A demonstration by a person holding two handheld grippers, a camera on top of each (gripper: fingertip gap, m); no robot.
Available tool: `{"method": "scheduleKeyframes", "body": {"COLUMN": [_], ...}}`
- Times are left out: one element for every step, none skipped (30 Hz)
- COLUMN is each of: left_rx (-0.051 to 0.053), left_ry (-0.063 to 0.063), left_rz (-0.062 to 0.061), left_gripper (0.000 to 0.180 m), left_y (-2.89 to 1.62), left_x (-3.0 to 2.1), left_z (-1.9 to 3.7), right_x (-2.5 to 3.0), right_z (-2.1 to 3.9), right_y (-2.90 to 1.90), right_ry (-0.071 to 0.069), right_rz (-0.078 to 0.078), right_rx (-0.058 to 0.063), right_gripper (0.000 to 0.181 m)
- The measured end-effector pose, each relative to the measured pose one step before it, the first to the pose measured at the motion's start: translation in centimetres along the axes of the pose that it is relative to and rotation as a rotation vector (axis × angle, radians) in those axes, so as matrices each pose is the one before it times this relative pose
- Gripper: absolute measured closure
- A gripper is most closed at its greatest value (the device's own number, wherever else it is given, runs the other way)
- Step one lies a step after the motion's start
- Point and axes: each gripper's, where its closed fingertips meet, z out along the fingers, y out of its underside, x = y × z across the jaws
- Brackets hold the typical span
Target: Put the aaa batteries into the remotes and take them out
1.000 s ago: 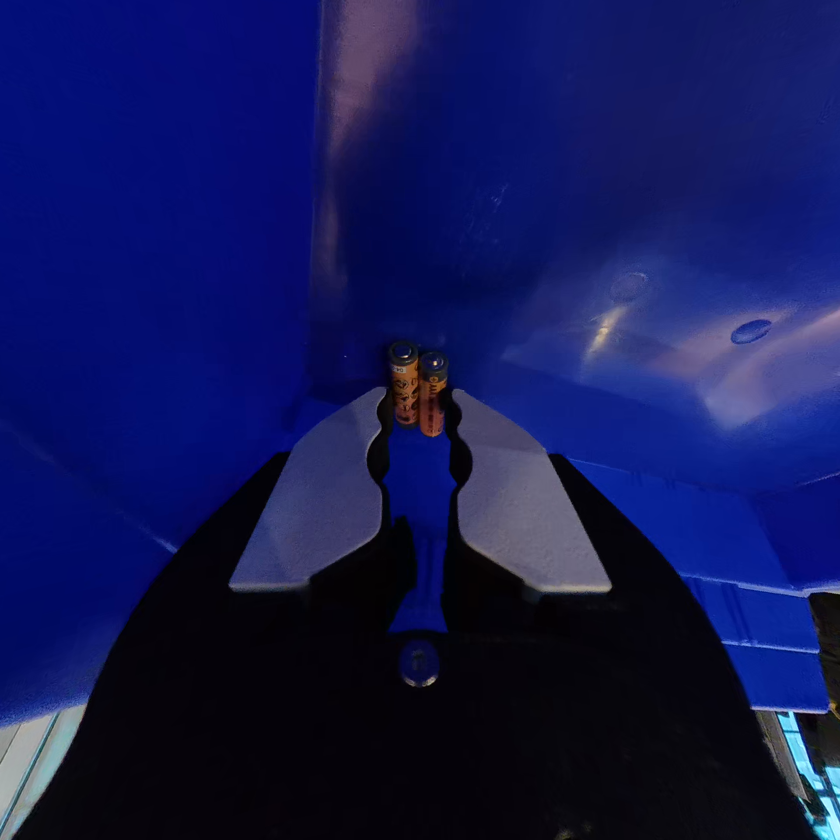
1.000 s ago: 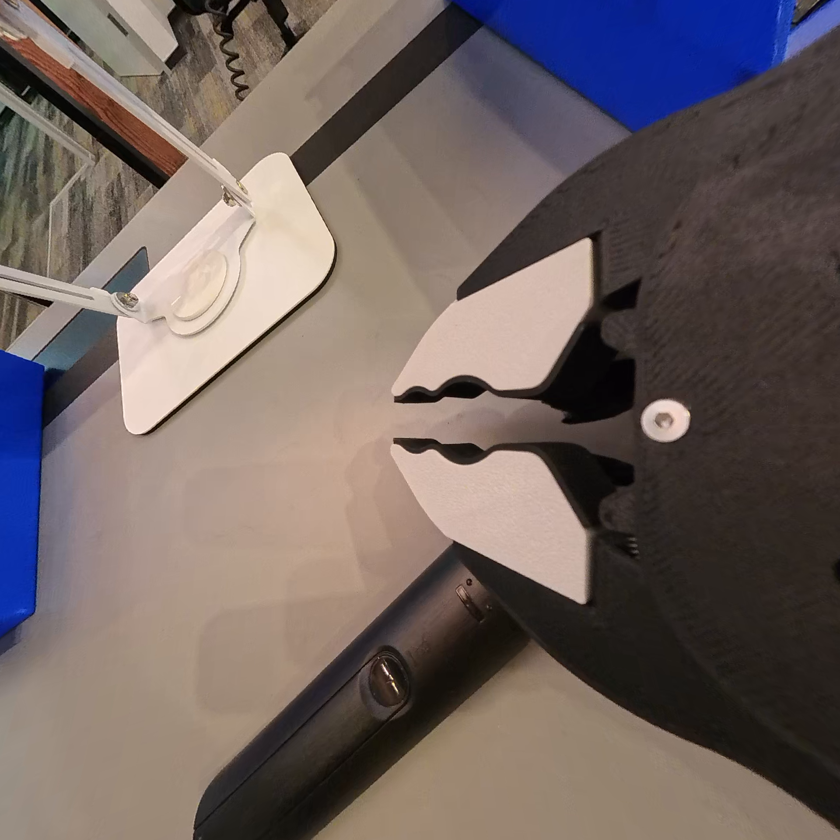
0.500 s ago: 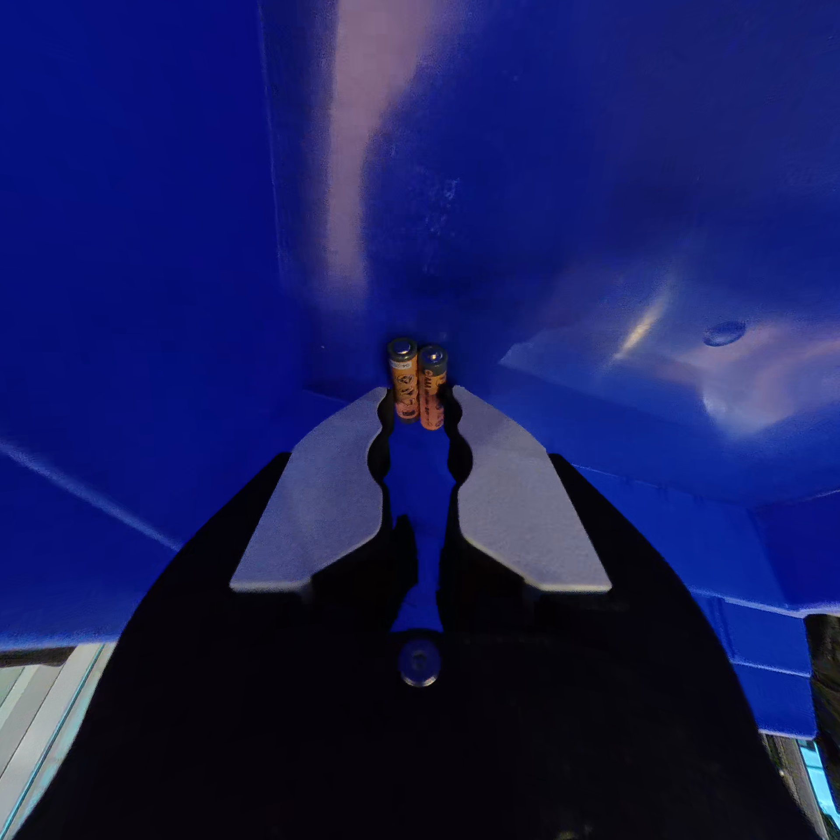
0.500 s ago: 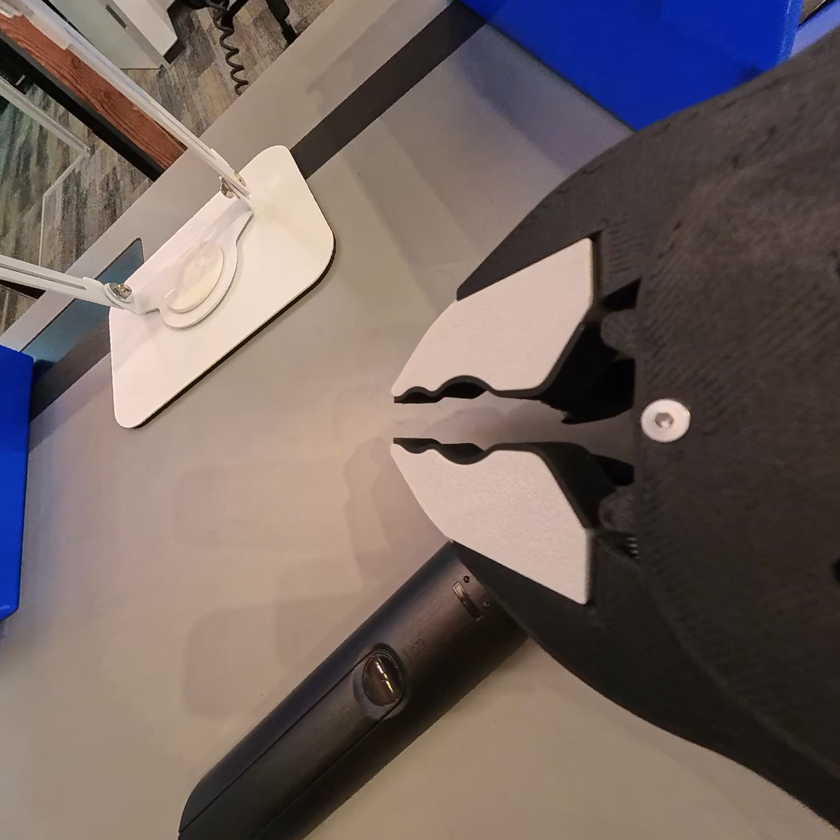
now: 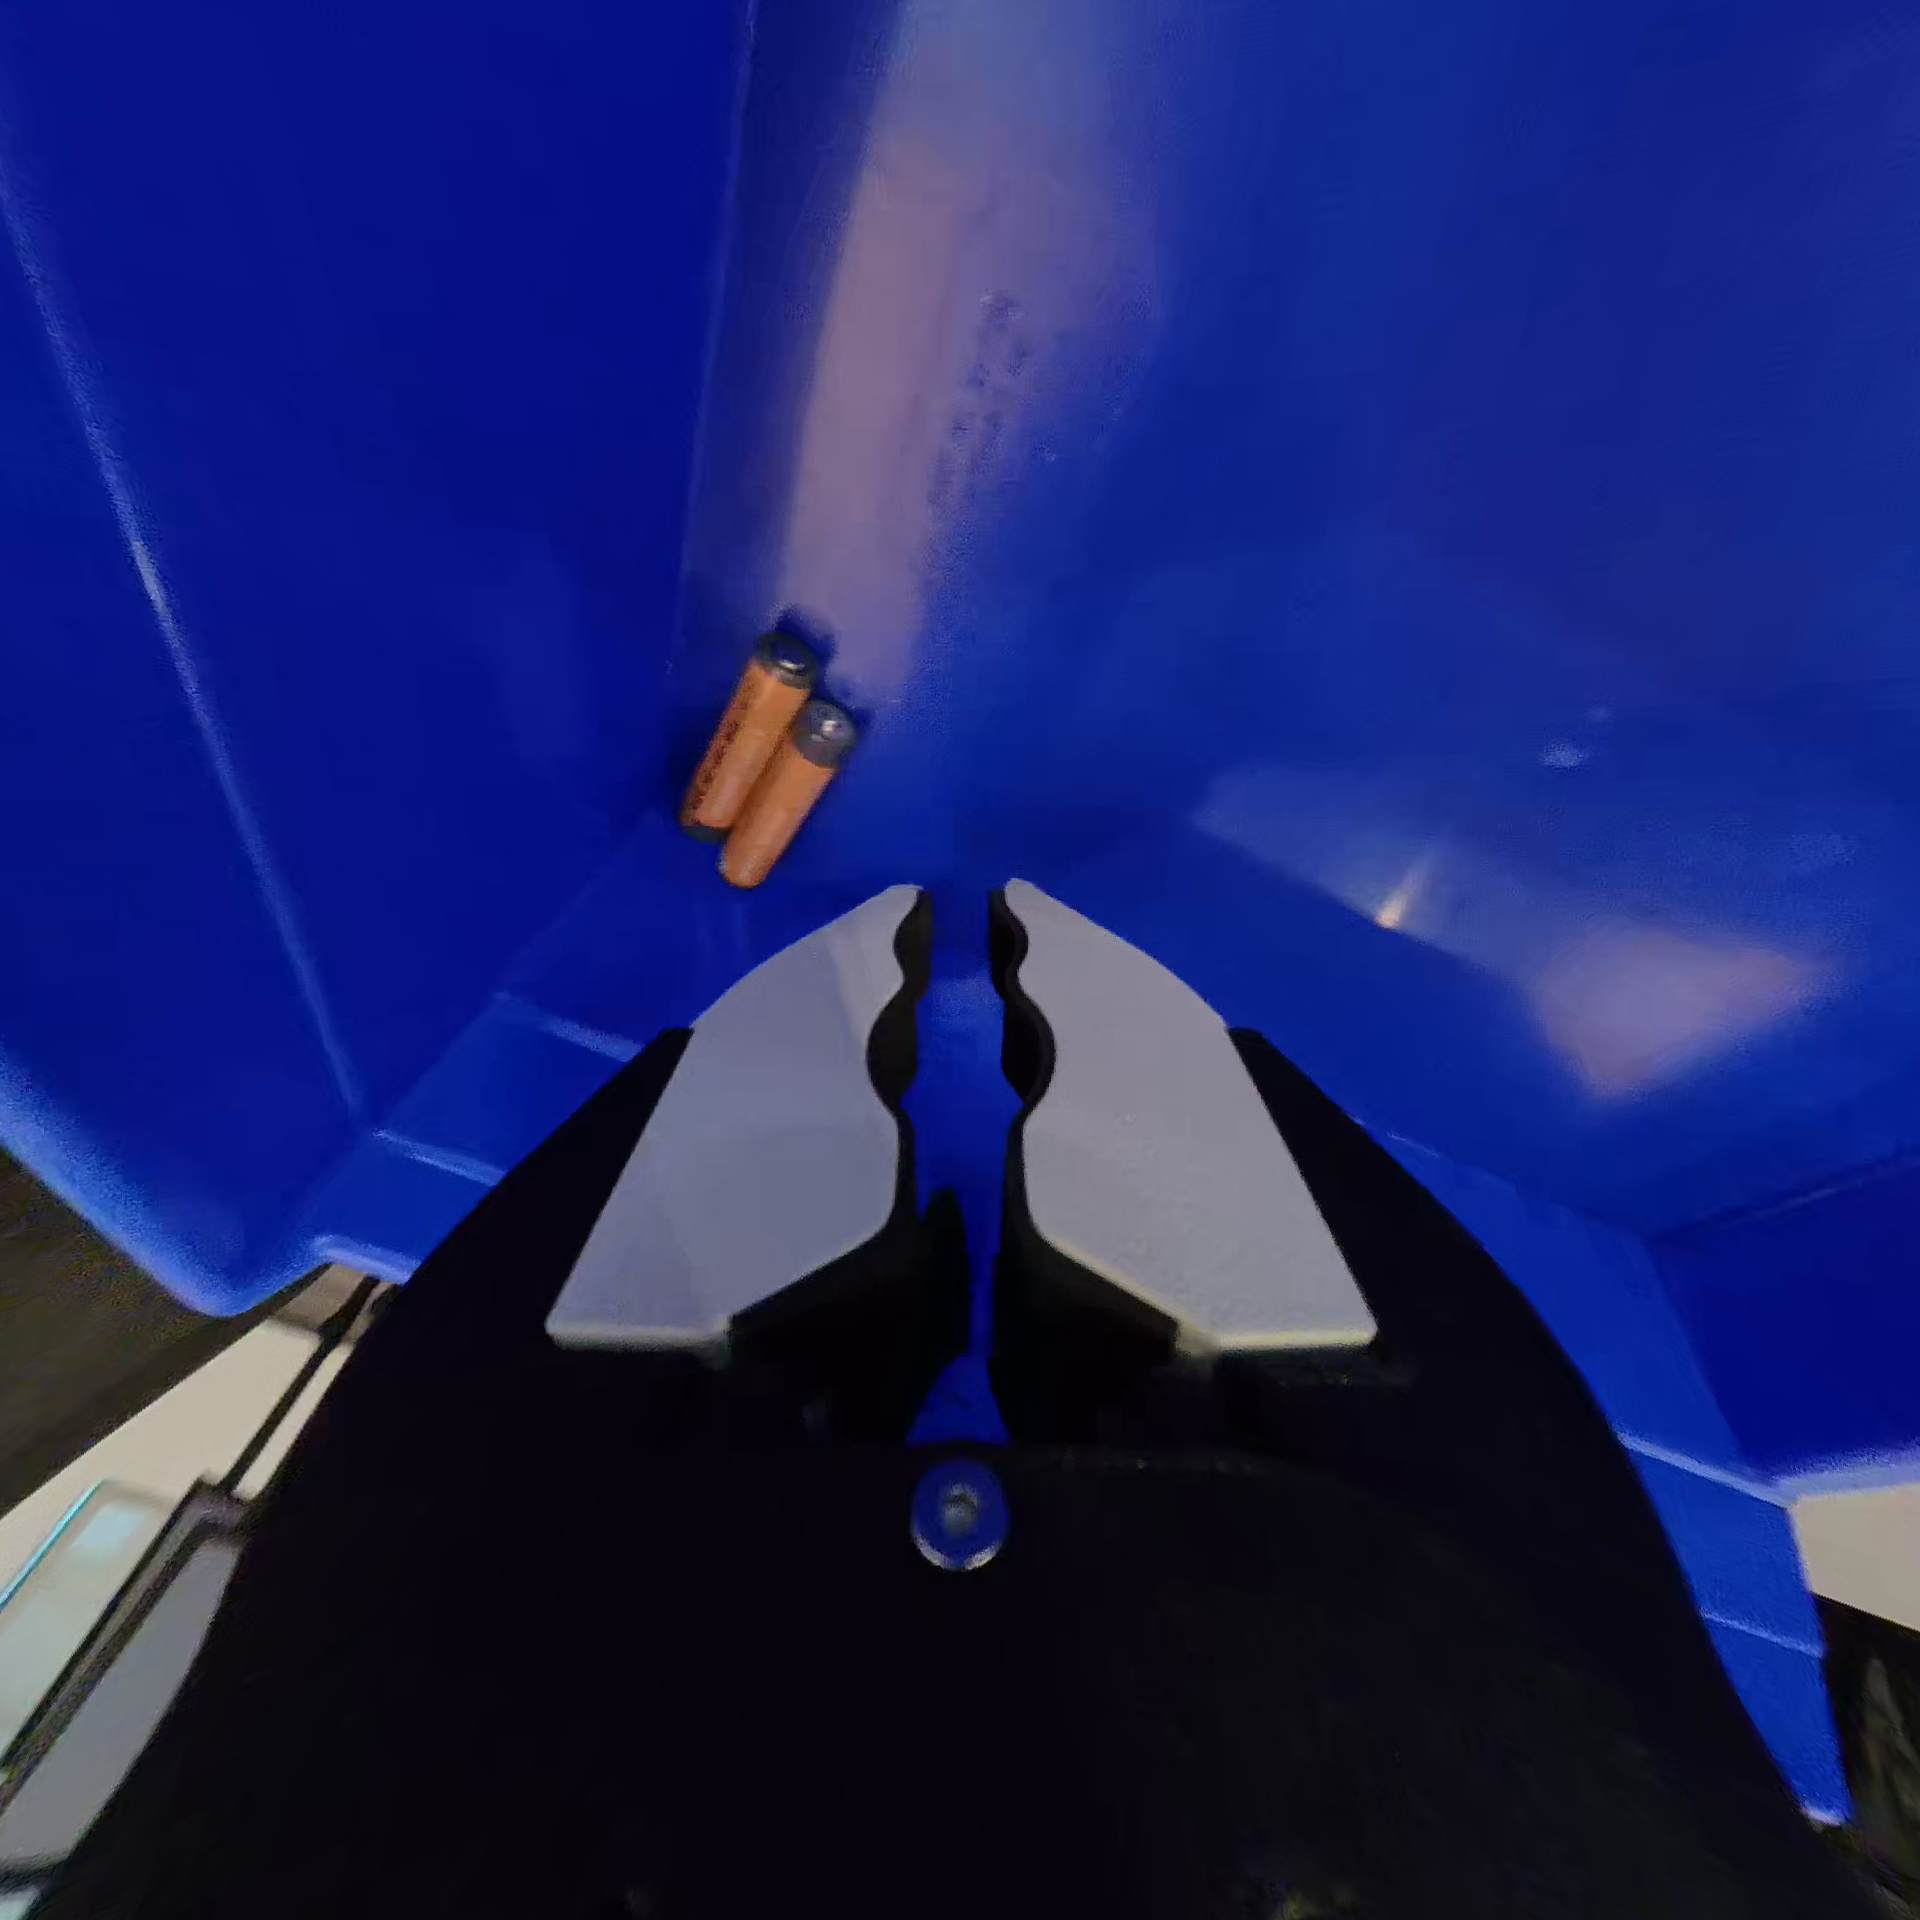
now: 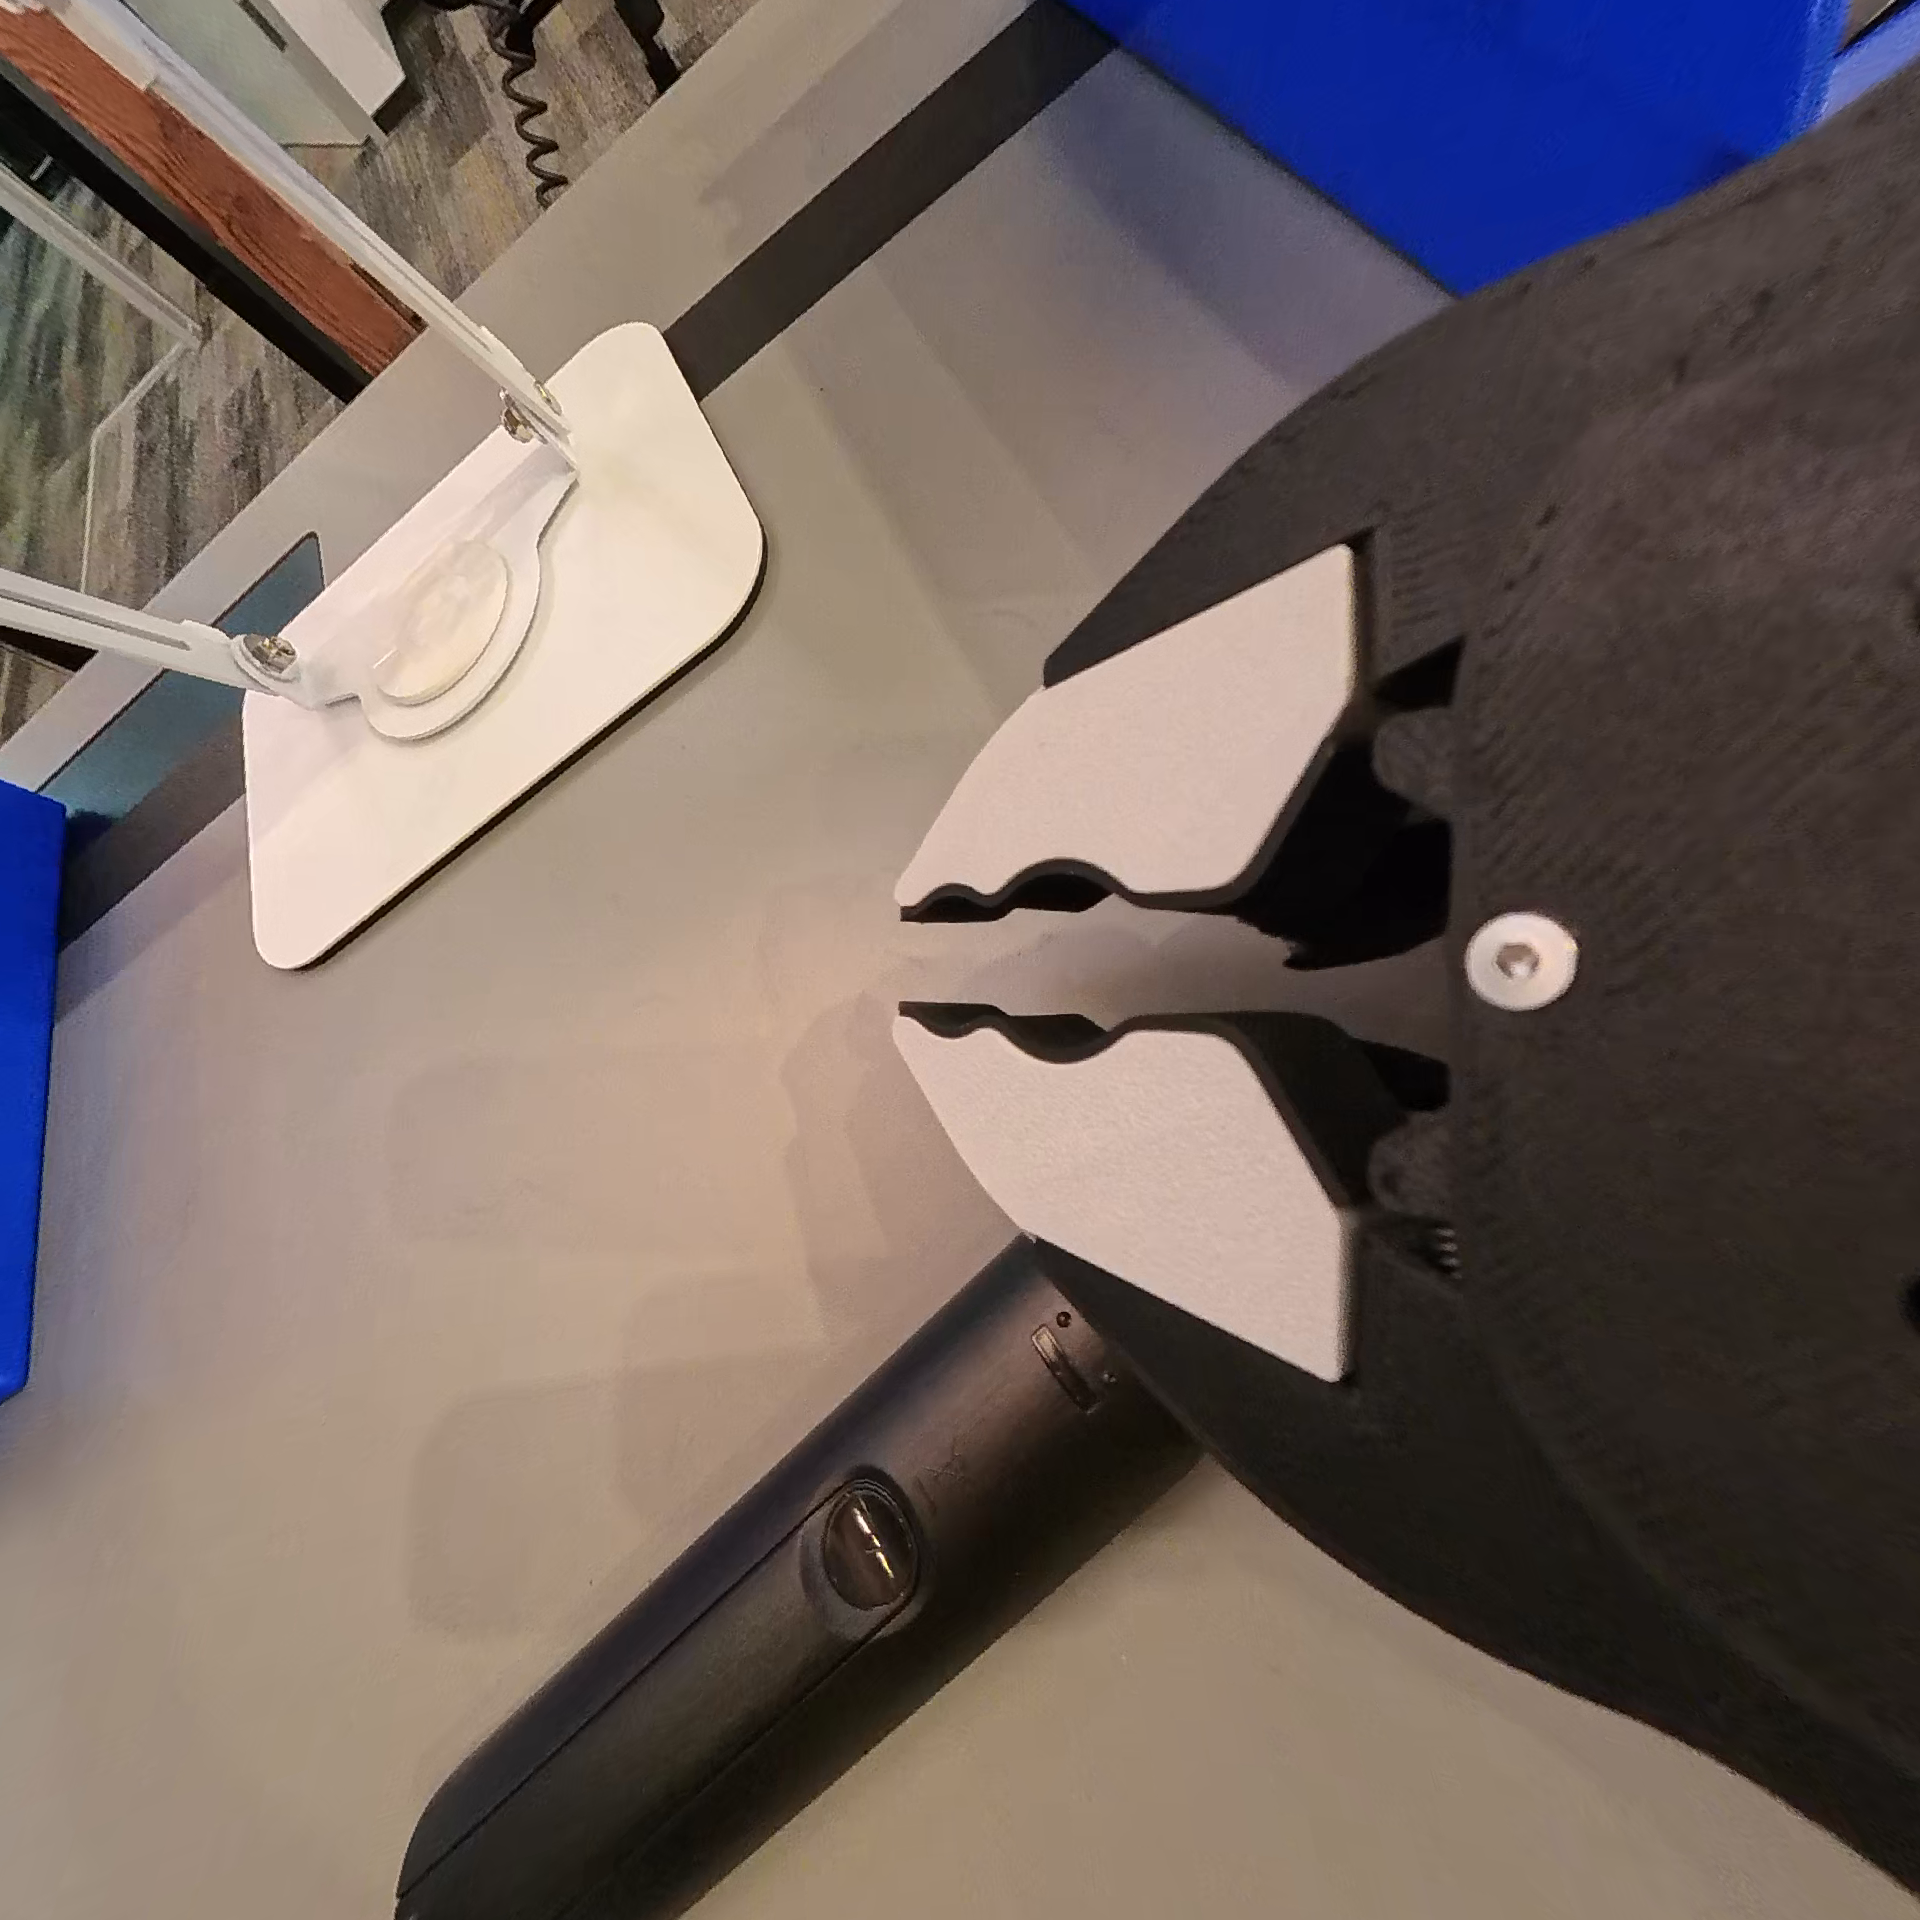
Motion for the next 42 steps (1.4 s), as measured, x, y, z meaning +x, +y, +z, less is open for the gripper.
{"method": "scheduleKeyframes", "body": {"left_rx": [-0.0224,-0.0315,-0.0253,-0.0127,-0.0031,-0.0019,-0.0084,-0.0144,-0.0102,0.0017,0.004,0.0001,-0.0031,-0.008,-0.0067,-0.0029,-0.0014,-0.0013,-0.0026,-0.0037,-0.0034,-0.0007,0.0066,0.0167,0.0208,0.0191,0.0178,0.0275,0.0476,0.044,0.0167,0.0097,0.0205,0.0265,0.0319,0.0411,0.0509,0.0551,0.0471,0.031,0.025,0.0296], "left_ry": [-0.0366,-0.0431,-0.0319,-0.02,-0.0137,-0.008,-0.0012,0.0043,0.0003,-0.0042,0.0039,0.018,0.0188,0.0153,0.0109,0.0066,0.0058,0.0032,0.0009,-0.0009,-0.0018,0.002,0.0077,0.0005,-0.0074,-0.0026,-0.0077,-0.0111,0.0046,-0.0011,-0.028,-0.0285,-0.0172,-0.0193,-0.0174,-0.0107,-0.0055,-0.0032,-0.0054,-0.0025,0.0102,0.0358], "left_rz": [0.0078,0.0213,0.0313,0.0273,0.0169,0.0117,0.0105,0.0105,0.0099,0.0074,0.0027,0.0046,0.0083,0.0047,-0.0005,-0.0028,-0.0016,0.0002,0.0,-0.0035,-0.0033,-0.002,-0.005,-0.0076,-0.011,-0.017,-0.0165,-0.0128,-0.0159,-0.0099,0.0067,0.012,0.0112,0.0129,0.0143,0.0188,0.0186,0.0194,0.0297,0.0372,0.0304,0.0095], "left_gripper": [0.163,0.159,0.157,0.155,0.154,0.152,0.152,0.151,0.149,0.149,0.15,0.155,0.162,0.168,0.168,0.168,0.169,0.169,0.169,0.169,0.169,0.169,0.168,0.168,0.168,0.168,0.168,0.169,0.168,0.168,0.168,0.168,0.168,0.168,0.168,0.168,0.168,0.168,0.168,0.168,0.168,0.168], "left_y": [0.082,0.094,-0.033,-0.208,-0.307,-0.243,-0.084,0.061,0.051,-0.083,-0.116,-0.051,0.001,0.034,0.014,-0.02,-0.005,0.007,0.009,0.015,0.04,0.035,-0.022,-0.123,-0.138,-0.054,0.008,-0.084,-0.378,-0.38,-0.049,0.009,-0.2,-0.353,-0.544,-0.799,-1.147,-1.482,-1.724,-1.884,-2.114,-2.355], "left_x": [-0.539,-0.58,-0.378,-0.245,-0.252,-0.221,-0.154,-0.074,-0.1,-0.177,-0.08,0.124,0.196,0.177,0.098,0.005,-0.003,0.011,0.002,-0.007,0.012,0.076,0.181,0.111,0.016,0.065,0.045,0.116,0.432,0.498,0.315,0.443,0.715,0.847,1.004,1.211,1.353,1.457,1.588,1.722,1.835,2.009], "left_z": [0.129,0.127,0.068,0.022,0.021,0.08,0.19,0.289,0.285,0.133,0.027,0.035,0.057,0.076,0.032,0.012,0.011,0.003,-0.005,-0.014,-0.018,-0.034,-0.081,-0.208,-0.381,-0.53,-0.709,-0.982,-1.228,-1.375,-1.47,-1.593,-1.737,-1.892,-1.947,-1.954,-1.894,-1.74,-1.47,-1.121,-0.701,-0.179], "right_x": [0.003,-0.014,-0.001,0.007,0.001,-0.001,-0.018,0.001,-0.005,0.002,0.005,0.007,0.007,-0.001,-0.015,-0.009,-0.004,-0.001,-0.004,-0.007,-0.002,0.005,0.01,0.001,0.002,0.006,-0.008,0.007,0.004,0.006,-0.005,0.002,0.003,0.01,0.003,-0.003,0.007,-0.016,-0.005,0.004,0.016,0.009], "right_z": [0.019,0.0,0.004,-0.01,-0.019,-0.001,0.004,0.011,-0.008,-0.002,-0.012,-0.004,-0.007,0.005,0.009,0.004,0.013,0.002,-0.001,0.01,0.003,-0.015,-0.007,-0.001,0.012,-0.007,0.002,-0.003,-0.009,-0.002,-0.001,-0.003,-0.008,-0.019,-0.008,0.0,0.013,0.015,0.013,0.0,-0.002,-0.001], "right_y": [0.014,0.003,0.003,0.004,-0.024,0.0,0.012,0.011,0.004,-0.016,-0.003,-0.012,-0.001,0.002,0.014,0.012,-0.001,0.013,0.004,0.012,-0.006,-0.005,-0.008,0.008,0.0,0.003,-0.002,0.002,-0.015,0.01,-0.006,-0.004,-0.007,-0.016,-0.007,0.0,0.016,0.024,0.008,-0.001,-0.007,-0.007], "right_ry": [-0.0005,-0.0005,-0.0004,0.0001,0.0002,-0.0005,-0.0007,0.0001,-0.0001,-0.0002,-0.0008,0.0001,0.0003,-0.0004,-0.0008,-0.0002,-0.0005,0.0,0.0,-0.0003,0.0,-0.0002,-0.0002,-0.0008,-0.0003,0.0005,-0.0001,-0.0002,0.0003,-0.0007,-0.0007,0.0004,0.0009,0.0,-0.0007,0.0,-0.0002,-0.0003,0.0002,0.0003,0.0,-0.0004], "right_rz": [0.0008,-0.0001,0.0002,0.0005,0.0005,0.0004,-0.0003,-0.0006,-0.0003,0.0007,0.0015,0.0006,-0.0001,0.0002,0.0,-0.0006,0.0001,-0.0002,-0.0007,-0.0003,0.0003,0.0008,0.0007,0.0013,0.0009,-0.0007,-0.0002,0.0008,0.0006,0.001,0.0006,-0.0004,-0.0004,0.0007,0.0009,0.0004,0.0,-0.0005,-0.0008,0.0,0.0011,0.0002], "right_rx": [-0.0012,-0.0006,-0.0005,0.0007,0.0015,0.0004,-0.0007,-0.0009,-0.0001,0.001,0.0007,0.0007,0.0007,-0.0004,-0.0011,-0.0007,-0.0008,-0.0004,-0.0007,-0.0009,0.0005,0.0008,0.0008,-0.0001,-0.0005,0.0,-0.0002,0.0006,0.0011,-0.0003,-0.0004,0.0006,0.001,0.001,0.0006,0.0,-0.0011,-0.0016,-0.001,0.0,0.0004,0.0001], "right_gripper": [0.167,0.167,0.167,0.167,0.167,0.167,0.167,0.167,0.167,0.167,0.167,0.167,0.167,0.167,0.167,0.167,0.167,0.167,0.167,0.167,0.167,0.167,0.167,0.167,0.167,0.167,0.167,0.167,0.167,0.167,0.167,0.167,0.167,0.167,0.167,0.167,0.167,0.167,0.167,0.167,0.167,0.167]}}
